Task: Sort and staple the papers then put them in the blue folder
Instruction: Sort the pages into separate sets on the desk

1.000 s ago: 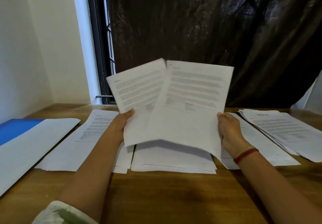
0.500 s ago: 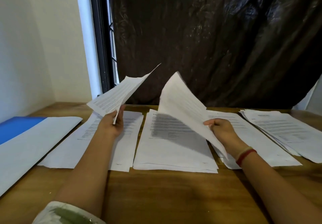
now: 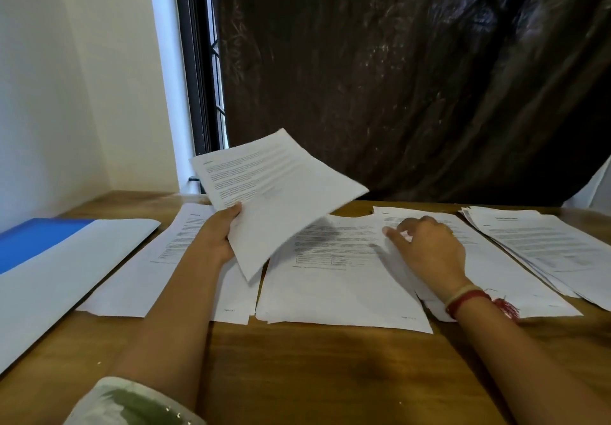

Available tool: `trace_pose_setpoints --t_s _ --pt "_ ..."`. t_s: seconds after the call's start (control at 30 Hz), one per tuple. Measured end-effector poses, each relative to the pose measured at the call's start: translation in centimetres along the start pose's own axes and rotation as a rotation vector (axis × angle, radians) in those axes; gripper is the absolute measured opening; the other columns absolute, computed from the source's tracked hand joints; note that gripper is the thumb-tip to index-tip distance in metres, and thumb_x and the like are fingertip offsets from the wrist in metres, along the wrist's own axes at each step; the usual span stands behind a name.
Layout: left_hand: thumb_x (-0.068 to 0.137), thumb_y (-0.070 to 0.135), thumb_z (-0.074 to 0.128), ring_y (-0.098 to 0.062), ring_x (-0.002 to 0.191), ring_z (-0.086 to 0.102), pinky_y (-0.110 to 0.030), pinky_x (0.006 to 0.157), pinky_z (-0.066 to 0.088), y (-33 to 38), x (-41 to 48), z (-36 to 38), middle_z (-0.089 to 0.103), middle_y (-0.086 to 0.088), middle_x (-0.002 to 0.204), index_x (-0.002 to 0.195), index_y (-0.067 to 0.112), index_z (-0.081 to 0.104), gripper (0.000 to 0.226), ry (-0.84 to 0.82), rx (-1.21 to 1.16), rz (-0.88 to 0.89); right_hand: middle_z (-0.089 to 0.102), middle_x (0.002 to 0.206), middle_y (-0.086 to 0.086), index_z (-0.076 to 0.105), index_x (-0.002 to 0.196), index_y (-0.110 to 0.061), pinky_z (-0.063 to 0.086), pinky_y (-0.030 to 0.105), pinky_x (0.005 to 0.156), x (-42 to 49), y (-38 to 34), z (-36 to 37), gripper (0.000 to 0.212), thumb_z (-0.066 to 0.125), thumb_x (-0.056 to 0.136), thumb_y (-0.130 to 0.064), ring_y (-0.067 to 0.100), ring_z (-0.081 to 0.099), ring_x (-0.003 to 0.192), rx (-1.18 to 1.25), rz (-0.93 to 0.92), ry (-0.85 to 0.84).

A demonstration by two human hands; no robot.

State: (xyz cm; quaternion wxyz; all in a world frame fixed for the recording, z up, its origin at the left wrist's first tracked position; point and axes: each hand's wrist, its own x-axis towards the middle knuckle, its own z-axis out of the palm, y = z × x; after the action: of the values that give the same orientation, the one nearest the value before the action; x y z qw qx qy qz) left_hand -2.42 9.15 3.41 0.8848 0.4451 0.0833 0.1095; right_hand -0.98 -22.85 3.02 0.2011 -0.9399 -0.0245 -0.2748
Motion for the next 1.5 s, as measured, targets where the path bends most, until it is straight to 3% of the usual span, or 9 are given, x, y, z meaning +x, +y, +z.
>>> trace_pose_setpoints --t_s 0.2,0.47,0.63,0.77,0.93,1.13,1.3,1.43,1.5 --pt "0.093 0.018 0.059 -0.027 0.111 0.064 -0.038 0.087 0.056 -0.7 -0.2 0.6 0.066 -0.010 0.123 0.130 0.011 0.057 0.038 -0.249 0.282 -0.039 0.065 0.107 0.001 0.063 0.107 -0.019 0.049 0.026 0.068 0.5 -1.6 -0.8 0.045 0.043 0.094 -0.056 0.015 0.061 0.087 0.865 0.278 -0.240" --pt "0.083 0.021 0.065 -0.032 0.118 0.060 -0.049 0.104 0.044 -1.2 -0.1 1.0 0.063 -0.014 0.127 0.134 0.007 0.054 0.054 -0.349 0.370 -0.072 0.073 0.095 -0.007 0.066 0.096 -0.018 0.053 0.026 0.071 -0.8 -2.3 0.0 0.020 0.065 0.090 -0.038 0.017 0.069 0.088 0.916 0.194 -0.461" --pt "0.084 0.020 0.064 -0.030 0.115 0.061 -0.044 0.095 0.051 -1.4 0.1 0.9 0.064 -0.013 0.125 0.132 0.008 0.055 0.050 -0.327 0.351 -0.068 0.072 0.093 -0.005 0.067 0.093 -0.015 0.054 0.022 0.062 -1.5 -3.1 -0.1 0.006 0.062 0.094 -0.019 0.014 0.070 0.081 0.947 0.208 -0.541" --pt "0.092 0.016 0.060 -0.030 0.110 0.064 -0.039 0.081 0.058 -1.5 0.4 0.7 0.067 -0.012 0.120 0.129 0.009 0.058 0.038 -0.229 0.305 -0.052 0.072 0.113 -0.001 0.068 0.109 -0.015 0.056 0.040 0.089 -2.2 -3.3 0.6 0.017 0.061 0.094 -0.020 0.022 0.069 0.102 1.008 0.227 -0.633" --pt "0.093 0.016 0.059 -0.030 0.109 0.064 -0.039 0.078 0.059 -1.6 0.4 0.8 0.068 -0.011 0.119 0.127 0.010 0.059 0.034 -0.184 0.319 -0.053 0.067 0.123 -0.002 0.066 0.116 -0.017 0.053 0.046 0.095 -2.3 -3.6 1.0 0.022 0.058 0.096 -0.021 0.026 0.065 0.111 1.066 0.217 -0.627" --pt "0.095 0.014 0.057 -0.031 0.116 0.061 -0.045 0.094 0.051 -2.3 0.2 1.6 0.065 -0.012 0.124 0.131 0.008 0.056 0.037 -0.222 0.297 -0.047 0.068 0.114 0.001 0.065 0.104 -0.015 0.052 0.035 0.091 -1.3 -3.2 1.4 0.018 0.048 0.102 -0.020 0.023 0.064 0.105 0.970 0.274 -0.489" --pt "0.096 0.030 0.055 -0.023 0.093 0.071 -0.032 0.073 0.060 -2.6 0.0 3.1 0.068 -0.014 0.115 0.127 0.007 0.058 0.038 -0.212 0.230 -0.030 0.062 0.119 0.017 0.061 0.113 -0.005 0.050 0.047 0.095 3.3 0.9 -1.8 0.023 0.045 0.101 -0.016 0.035 0.059 0.109 0.685 0.305 -0.291" --pt "0.095 0.036 0.054 -0.029 0.109 0.065 -0.040 0.090 0.053 -3.6 0.1 4.0 0.066 -0.012 0.121 0.126 0.011 0.056 0.040 -0.202 0.298 -0.003 0.055 0.118 0.020 0.056 0.120 0.002 0.048 0.035 0.073 5.1 9.2 -5.8 0.027 0.045 0.099 -0.011 0.035 0.055 0.100 0.398 0.421 -0.208" --pt "0.094 0.036 0.055 -0.029 0.111 0.063 -0.041 0.094 0.050 -4.1 0.0 4.6 0.065 -0.011 0.122 0.128 0.011 0.056 0.041 -0.212 0.325 -0.020 0.054 0.127 0.022 0.052 0.125 0.006 0.044 0.040 0.090 4.6 13.1 -6.3 0.032 0.048 0.100 -0.015 0.040 0.053 0.113 0.175 0.487 -0.254"
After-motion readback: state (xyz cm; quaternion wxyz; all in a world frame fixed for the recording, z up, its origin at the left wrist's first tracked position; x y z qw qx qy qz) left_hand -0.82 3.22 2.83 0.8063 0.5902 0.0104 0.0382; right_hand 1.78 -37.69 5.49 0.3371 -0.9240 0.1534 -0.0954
